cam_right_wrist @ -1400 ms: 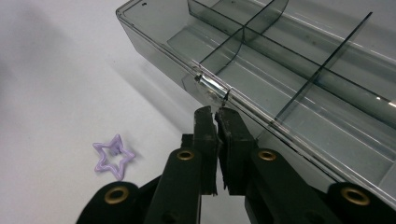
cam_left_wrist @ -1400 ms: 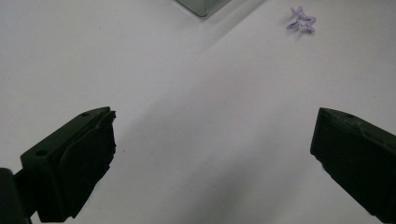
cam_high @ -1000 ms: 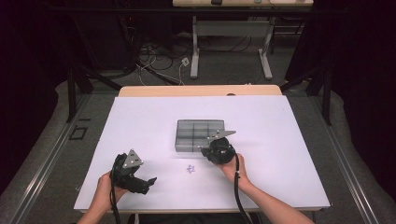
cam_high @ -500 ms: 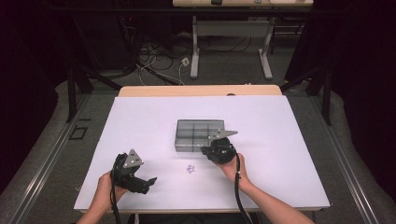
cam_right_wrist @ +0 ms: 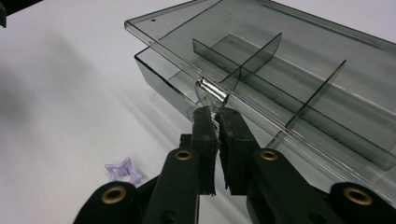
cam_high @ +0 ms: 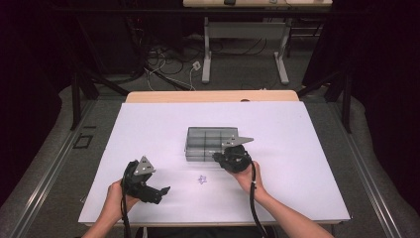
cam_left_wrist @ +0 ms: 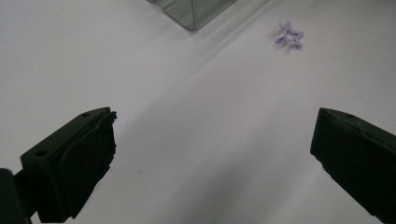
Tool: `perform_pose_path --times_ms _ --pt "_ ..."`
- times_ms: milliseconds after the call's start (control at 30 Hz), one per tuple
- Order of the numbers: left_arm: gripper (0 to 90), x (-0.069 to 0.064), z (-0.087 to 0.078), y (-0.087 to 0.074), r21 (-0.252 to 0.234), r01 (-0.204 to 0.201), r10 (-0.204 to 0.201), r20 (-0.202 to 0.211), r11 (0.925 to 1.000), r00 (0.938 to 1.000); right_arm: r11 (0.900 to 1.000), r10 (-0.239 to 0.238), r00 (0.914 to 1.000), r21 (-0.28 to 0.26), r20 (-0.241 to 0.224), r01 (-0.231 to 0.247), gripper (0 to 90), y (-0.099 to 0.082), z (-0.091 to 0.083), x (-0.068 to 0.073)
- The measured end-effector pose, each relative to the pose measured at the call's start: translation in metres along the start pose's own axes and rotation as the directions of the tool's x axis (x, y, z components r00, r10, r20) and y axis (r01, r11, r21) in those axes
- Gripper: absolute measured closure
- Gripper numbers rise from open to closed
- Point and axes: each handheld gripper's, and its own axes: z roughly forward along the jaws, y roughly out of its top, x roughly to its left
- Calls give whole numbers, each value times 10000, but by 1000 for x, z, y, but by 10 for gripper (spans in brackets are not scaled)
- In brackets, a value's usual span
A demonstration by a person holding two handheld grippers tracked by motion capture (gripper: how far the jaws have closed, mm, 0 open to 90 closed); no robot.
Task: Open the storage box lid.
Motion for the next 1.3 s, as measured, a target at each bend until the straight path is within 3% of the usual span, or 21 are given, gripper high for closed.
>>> perform_pose_path --times_ms 100,233,400,433,767,867,1100,1267,1300 --pt "0 1 0 4 14 -42 42 95 10000 9999 10000 -79 10000 -7 -7 79 850 1 -1 0" --pt "0 4 3 14 -144 -266 264 -103 9995 9996 10000 -83 10000 54 -2 83 850 2 -2 0" --pt "0 10 12 24 -394 -95 89 -140 9992 9999 10000 -51 10000 22 -37 51 851 3 -2 0" --pt "0 11 13 26 -202 -106 105 -90 9997 9999 10000 -64 10000 -33 -22 64 851 3 -2 0" --pt "0 13 33 49 -345 -156 151 -127 9993 9998 9999 -94 9999 62 -54 95 848 3 -2 0" --pt "3 12 41 56 -106 -276 273 -257 9996 9993 10000 -87 9999 18 -60 87 847 3 -1 -1" --pt "229 11 53 69 -350 -523 499 -664 9980 9965 10000 -90 9999 4 -46 90 845 4 -2 0" --pt "382 8 63 77 -237 -816 788 -1021 9964 9917 9998 -101 9999 -164 -67 100 844 4 -1 -1" --pt "410 8 65 78 -251 -771 741 -1046 9967 9918 9999 -81 10000 65 -50 81 844 5 -3 0"
